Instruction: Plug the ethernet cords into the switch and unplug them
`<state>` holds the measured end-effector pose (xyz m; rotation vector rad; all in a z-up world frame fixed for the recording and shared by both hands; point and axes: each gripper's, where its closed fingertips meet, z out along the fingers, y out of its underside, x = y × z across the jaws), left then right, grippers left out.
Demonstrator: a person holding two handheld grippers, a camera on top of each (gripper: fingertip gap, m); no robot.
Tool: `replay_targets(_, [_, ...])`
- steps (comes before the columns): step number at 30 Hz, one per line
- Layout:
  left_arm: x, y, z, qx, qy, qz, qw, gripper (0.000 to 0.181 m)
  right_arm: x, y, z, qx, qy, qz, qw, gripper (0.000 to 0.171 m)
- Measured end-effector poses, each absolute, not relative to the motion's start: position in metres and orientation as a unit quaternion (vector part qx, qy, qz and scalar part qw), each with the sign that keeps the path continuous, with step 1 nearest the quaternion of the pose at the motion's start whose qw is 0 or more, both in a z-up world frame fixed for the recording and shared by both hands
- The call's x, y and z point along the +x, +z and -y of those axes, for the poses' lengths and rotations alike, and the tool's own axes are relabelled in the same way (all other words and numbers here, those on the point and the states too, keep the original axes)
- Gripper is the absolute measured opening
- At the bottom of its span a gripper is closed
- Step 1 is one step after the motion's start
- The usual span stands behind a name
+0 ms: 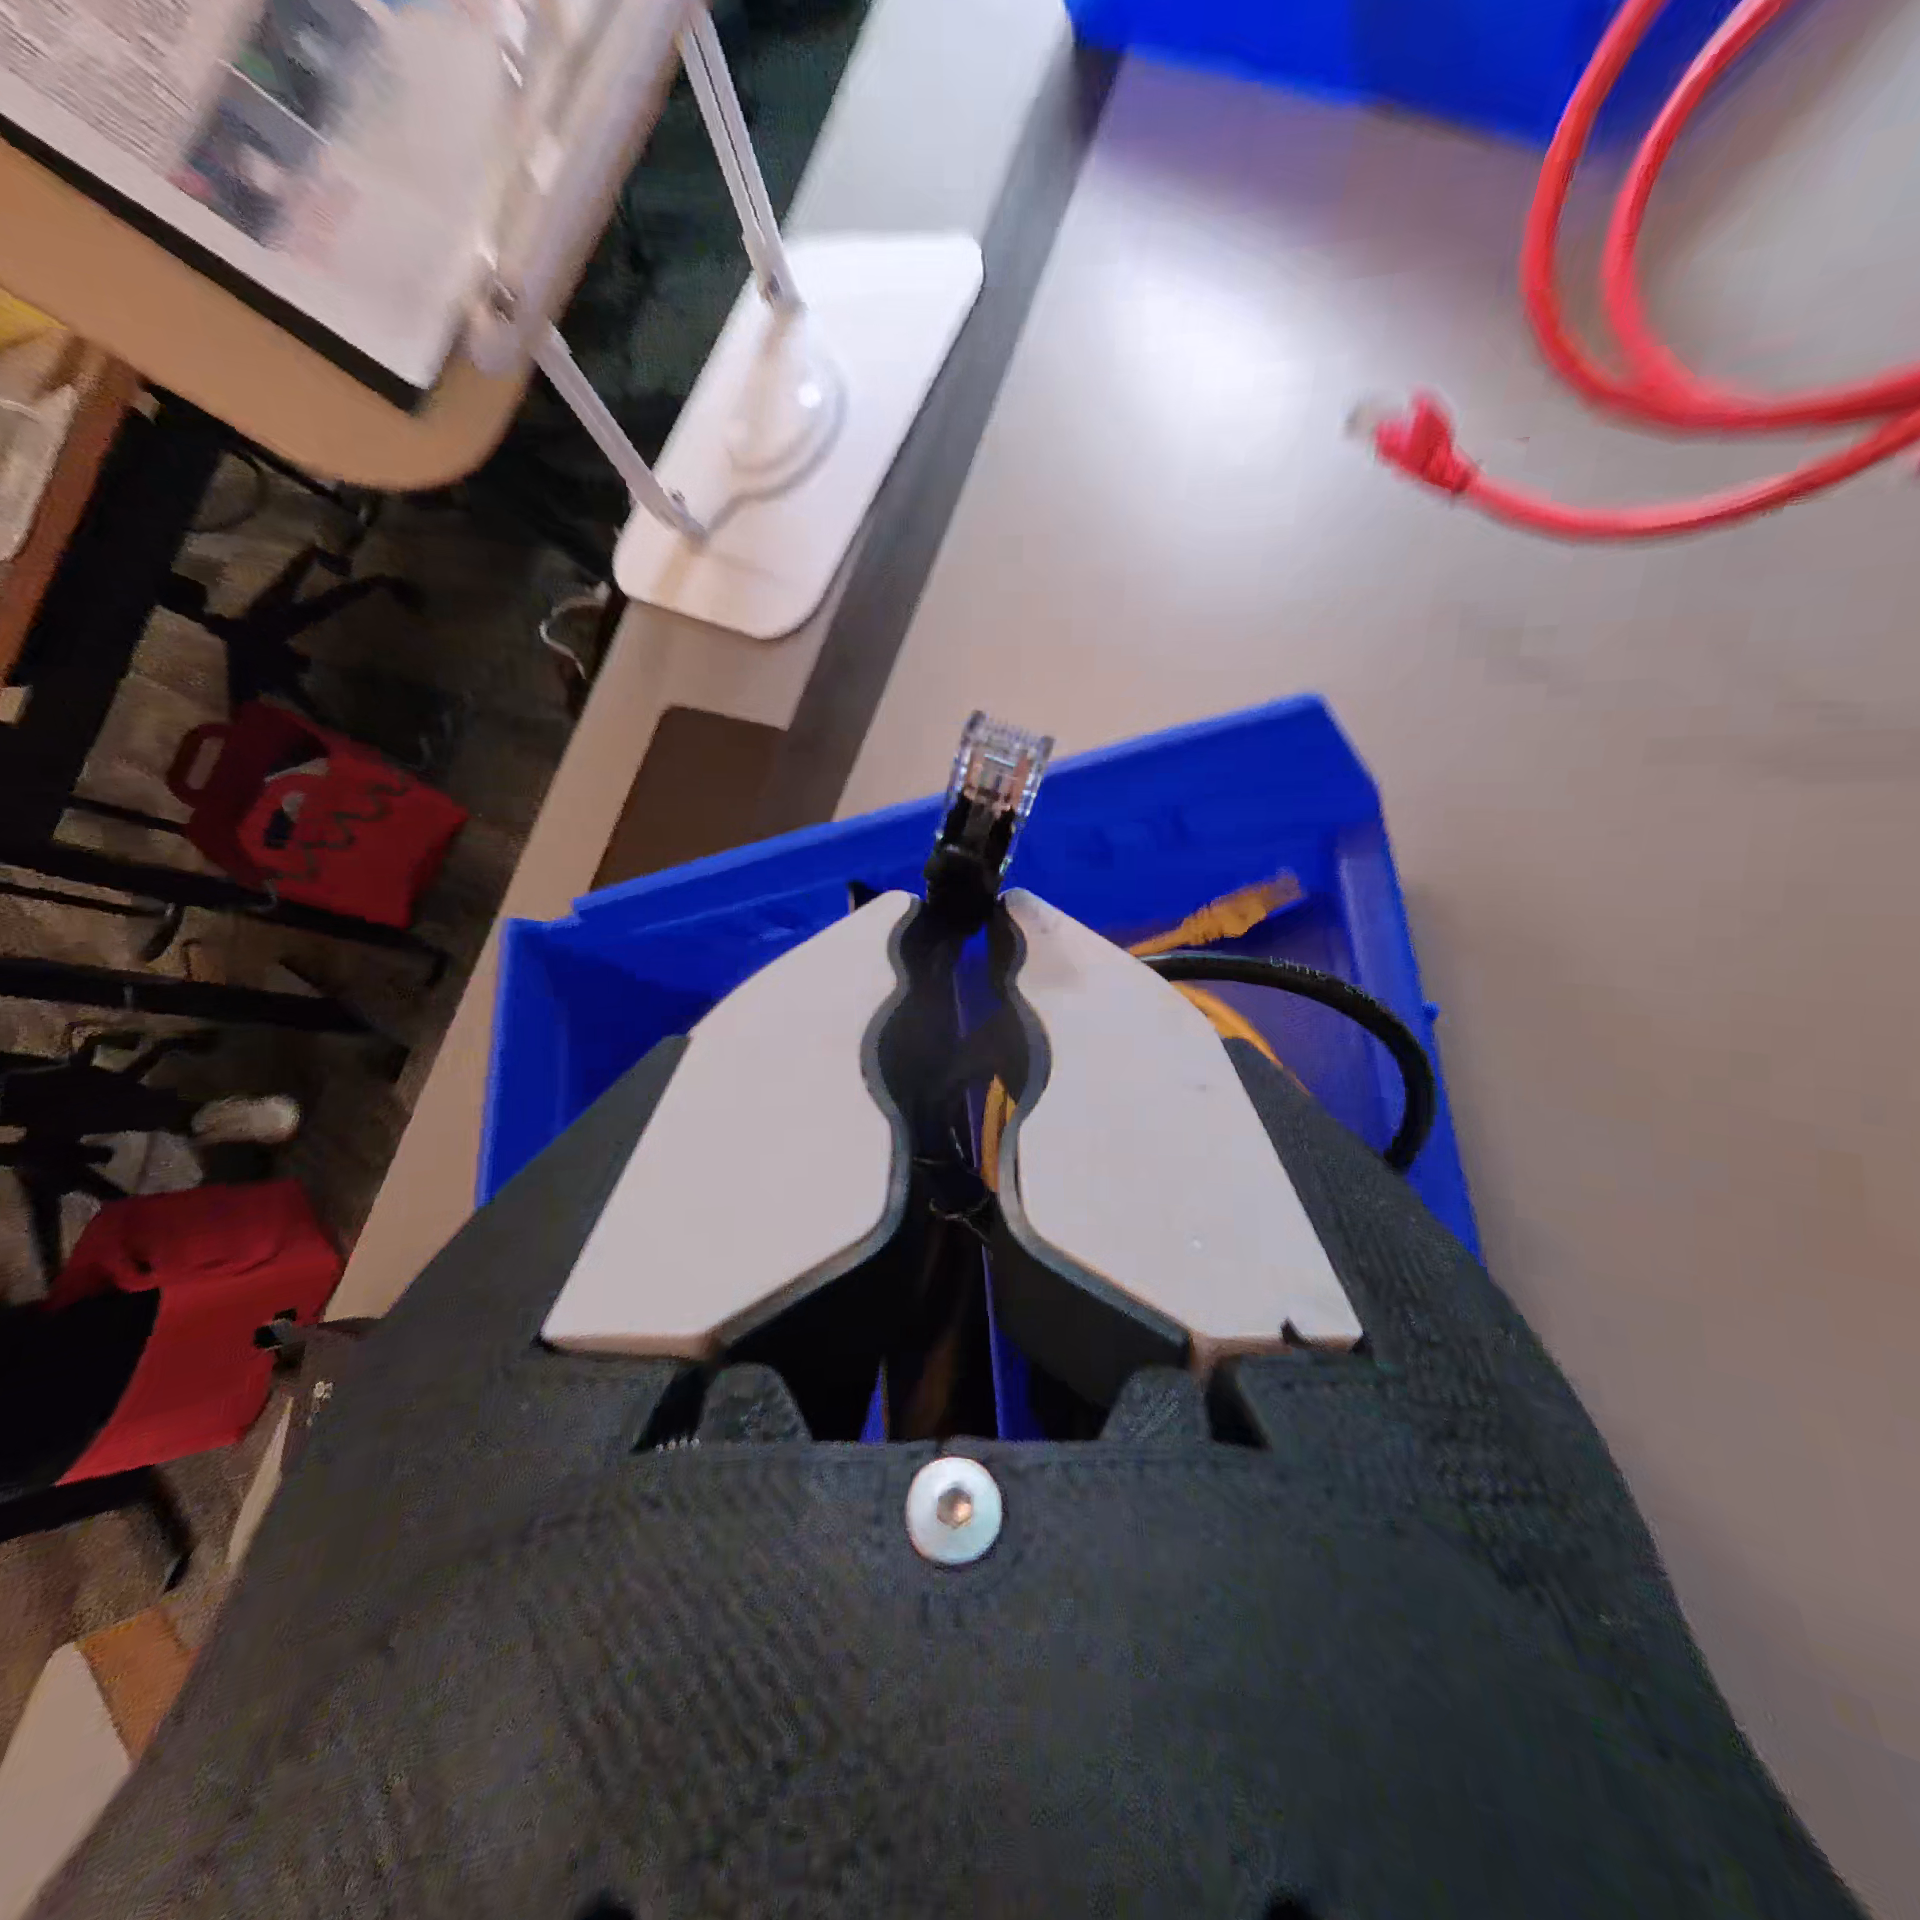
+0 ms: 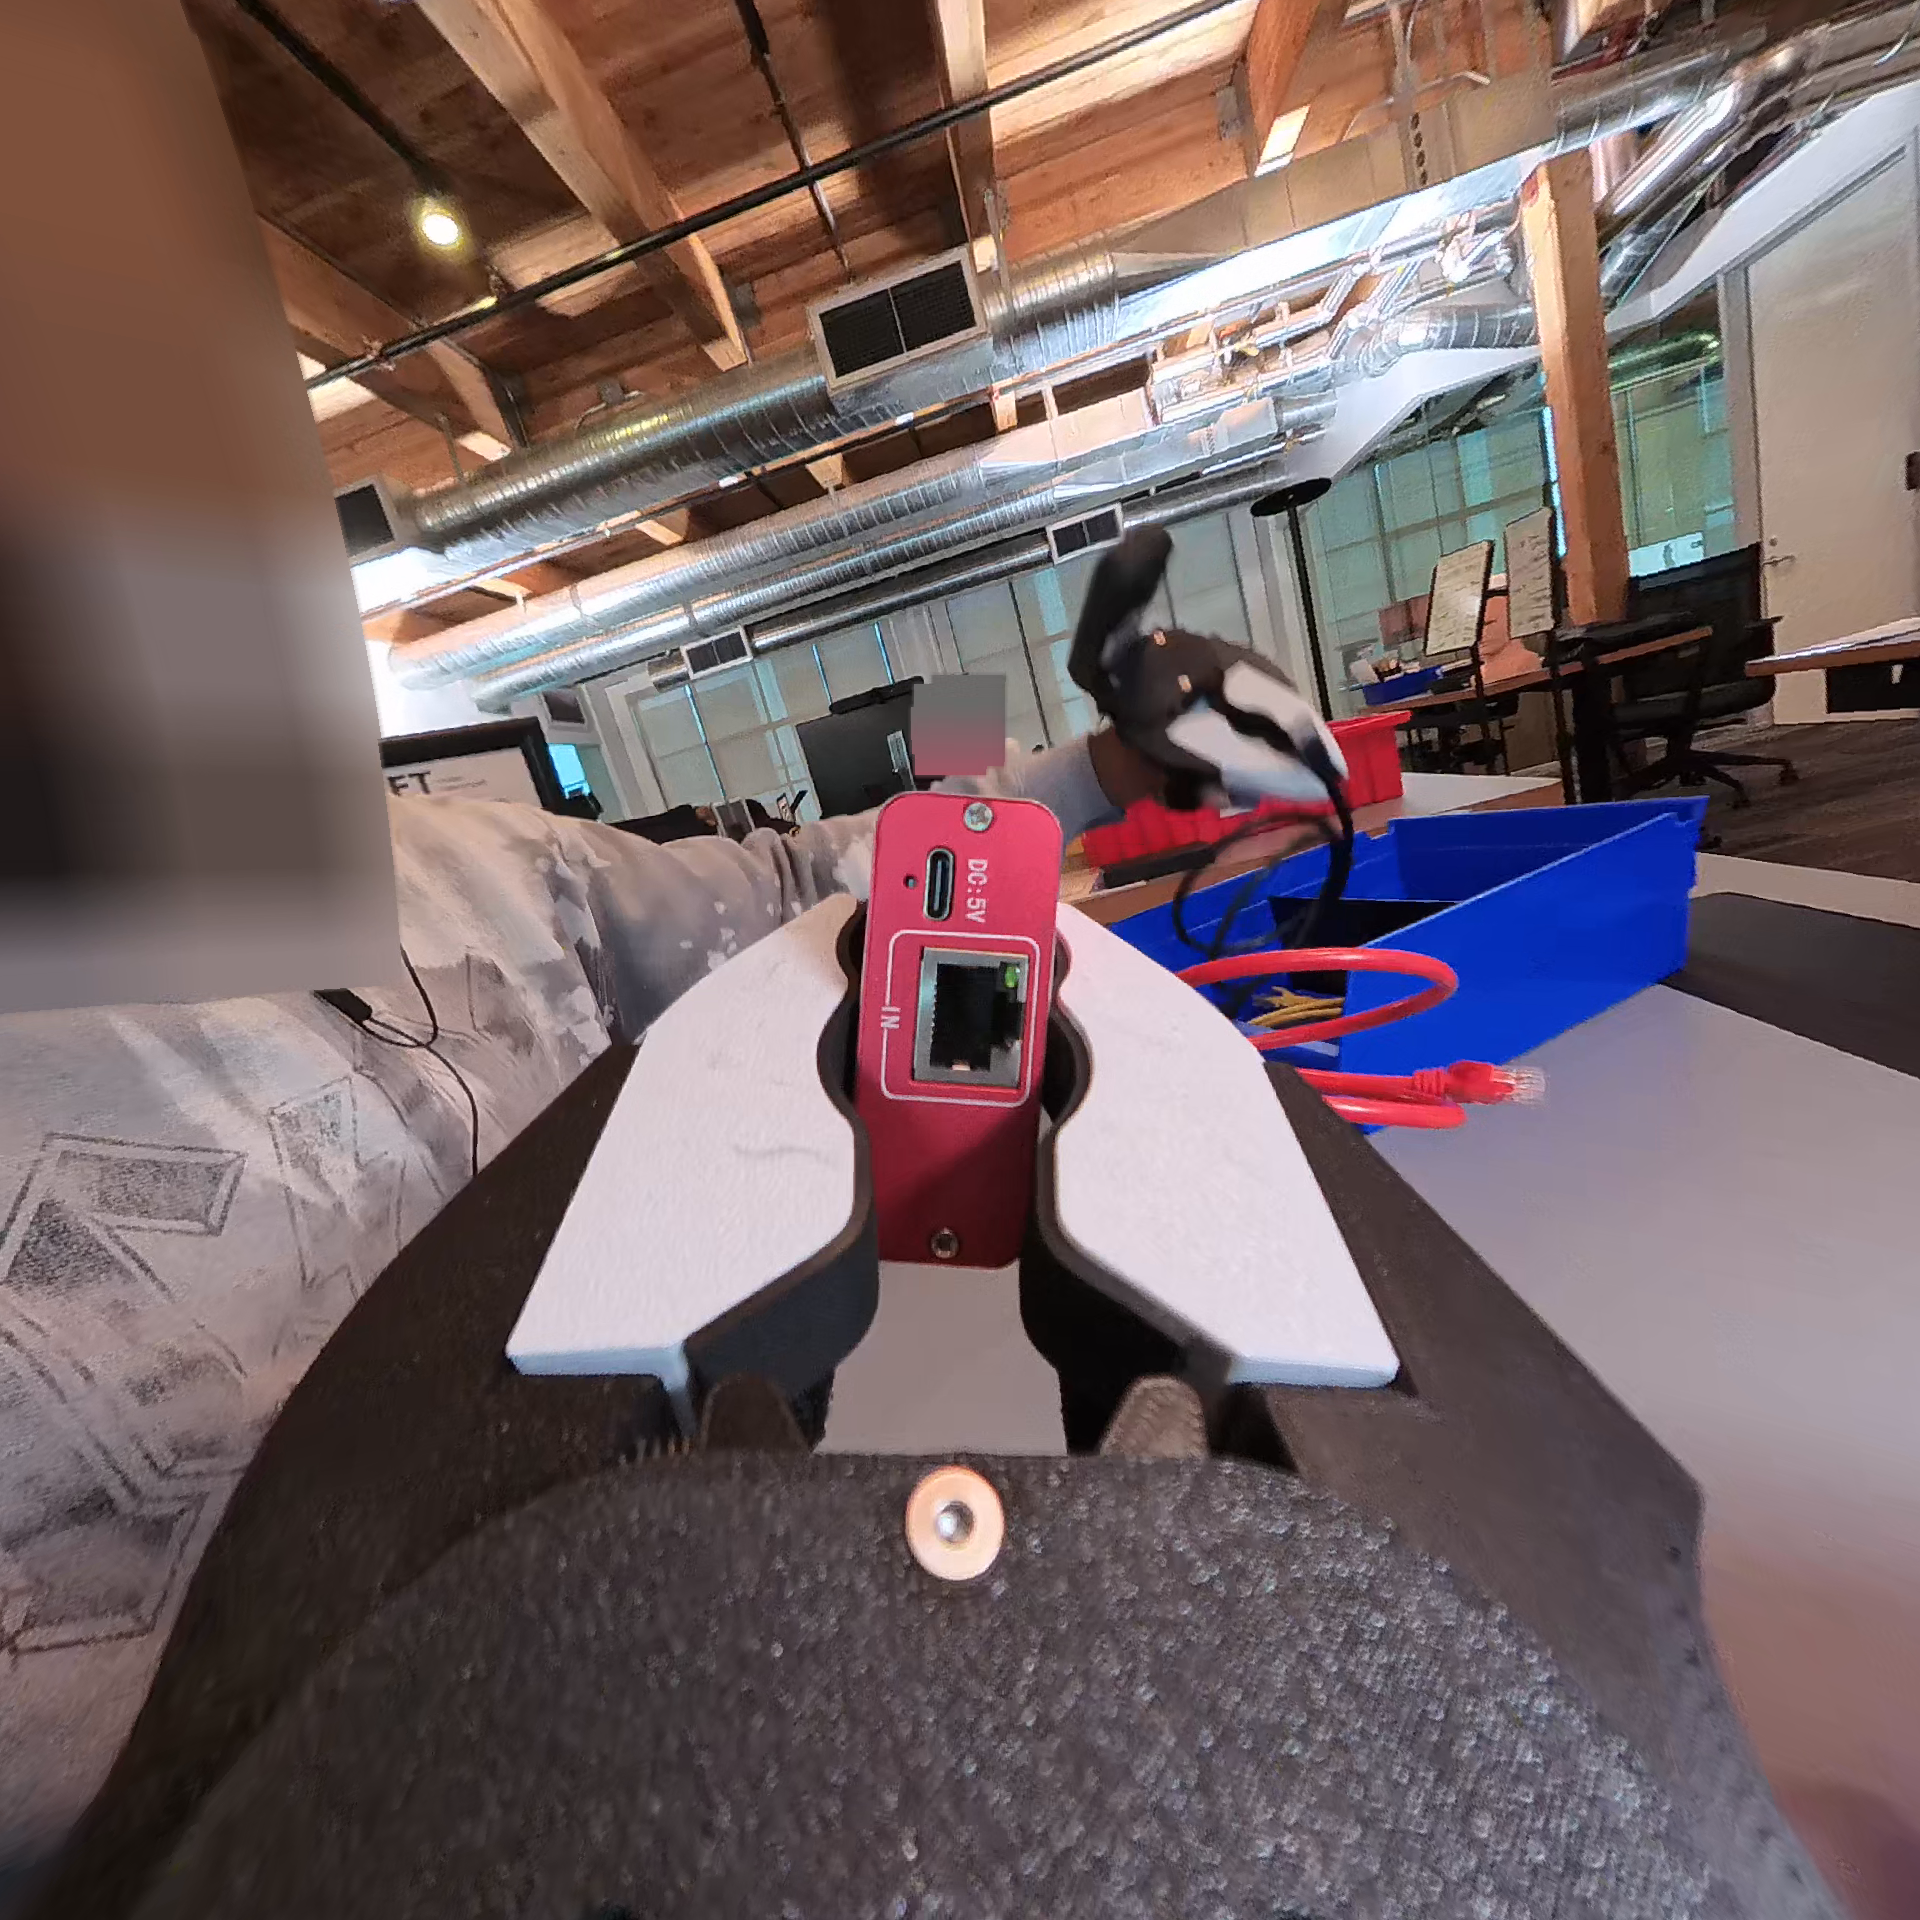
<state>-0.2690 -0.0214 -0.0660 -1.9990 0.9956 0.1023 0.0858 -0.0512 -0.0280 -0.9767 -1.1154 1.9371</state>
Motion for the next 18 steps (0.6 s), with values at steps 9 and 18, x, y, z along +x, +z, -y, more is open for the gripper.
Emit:
replay_targets(9, [-0.186,0.02,0.086,-0.709,-0.2,-0.41,0.539,0.011,0.088,-0.019,0.063,-0.359,0.738,0.454,0.348,0.029])
replay_targets(18, [-0.01,-0.064,0.164,-0.658,-0.482,-0.5,0.29,0.011,0.081,-0.033,0.097,-0.326,0.714,0.557,0.272,0.028])
